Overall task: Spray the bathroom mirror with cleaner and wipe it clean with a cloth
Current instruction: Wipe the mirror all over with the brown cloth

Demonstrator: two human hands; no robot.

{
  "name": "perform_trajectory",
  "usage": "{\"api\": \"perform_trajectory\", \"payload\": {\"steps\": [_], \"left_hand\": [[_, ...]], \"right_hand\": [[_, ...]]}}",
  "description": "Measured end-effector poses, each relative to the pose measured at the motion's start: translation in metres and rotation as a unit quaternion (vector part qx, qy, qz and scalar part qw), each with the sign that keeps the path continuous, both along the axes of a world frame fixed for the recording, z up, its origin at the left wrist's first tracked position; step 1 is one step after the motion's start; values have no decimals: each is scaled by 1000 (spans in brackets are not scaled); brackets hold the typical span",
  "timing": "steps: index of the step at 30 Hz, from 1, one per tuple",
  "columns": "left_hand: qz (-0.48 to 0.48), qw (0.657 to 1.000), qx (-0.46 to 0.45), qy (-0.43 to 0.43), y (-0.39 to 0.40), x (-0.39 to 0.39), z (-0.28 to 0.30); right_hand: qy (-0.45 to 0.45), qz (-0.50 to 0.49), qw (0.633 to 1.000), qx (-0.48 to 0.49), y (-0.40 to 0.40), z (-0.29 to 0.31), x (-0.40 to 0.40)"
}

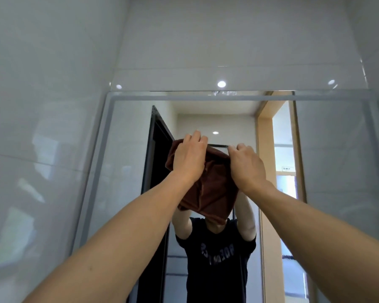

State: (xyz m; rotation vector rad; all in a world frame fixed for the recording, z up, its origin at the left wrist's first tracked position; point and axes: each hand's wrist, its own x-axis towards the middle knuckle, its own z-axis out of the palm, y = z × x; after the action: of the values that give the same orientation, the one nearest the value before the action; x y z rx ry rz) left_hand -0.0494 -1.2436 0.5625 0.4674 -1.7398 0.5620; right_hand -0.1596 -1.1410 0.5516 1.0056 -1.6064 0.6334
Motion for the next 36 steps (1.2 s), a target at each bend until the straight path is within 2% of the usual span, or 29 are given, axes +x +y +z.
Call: {"api": "perform_trajectory", "payload": {"steps": [4, 8, 13, 15, 16, 19, 23, 26, 31, 36], "left_hand": [[44, 999, 1, -3, 1, 2, -7], [82, 996, -10, -37, 4, 10, -12], [108, 990, 1, -88, 7, 58, -24], [79, 988, 46, -124, 8, 85, -34], [33, 985, 101, -139, 9, 98, -42], [-81, 940, 287, -164, 4, 135, -72], [-176, 853, 445, -210, -12, 182, -119], [-216, 822, 478, -222, -19, 213, -142], [-197, 811, 507, -213, -18, 246, -159], [-196, 788, 550, -195, -21, 267, -171]], "right_hand": [[2, -7, 1000, 17, 1, -9, 3], [-46, 75, 995, 51, 4, -11, 11], [-12, 121, 986, 112, 18, -14, 37], [1, 131, 982, 137, 23, -20, 50], [-1, 143, 978, 152, 24, -26, 57], [-20, 182, 961, 205, 20, -54, 78], [-37, 209, 934, 287, 1, -98, 100], [-52, 239, 916, 319, -12, -121, 116], [-87, 294, 890, 339, -29, -143, 144], [-111, 298, 880, 353, -39, -158, 164]]}}
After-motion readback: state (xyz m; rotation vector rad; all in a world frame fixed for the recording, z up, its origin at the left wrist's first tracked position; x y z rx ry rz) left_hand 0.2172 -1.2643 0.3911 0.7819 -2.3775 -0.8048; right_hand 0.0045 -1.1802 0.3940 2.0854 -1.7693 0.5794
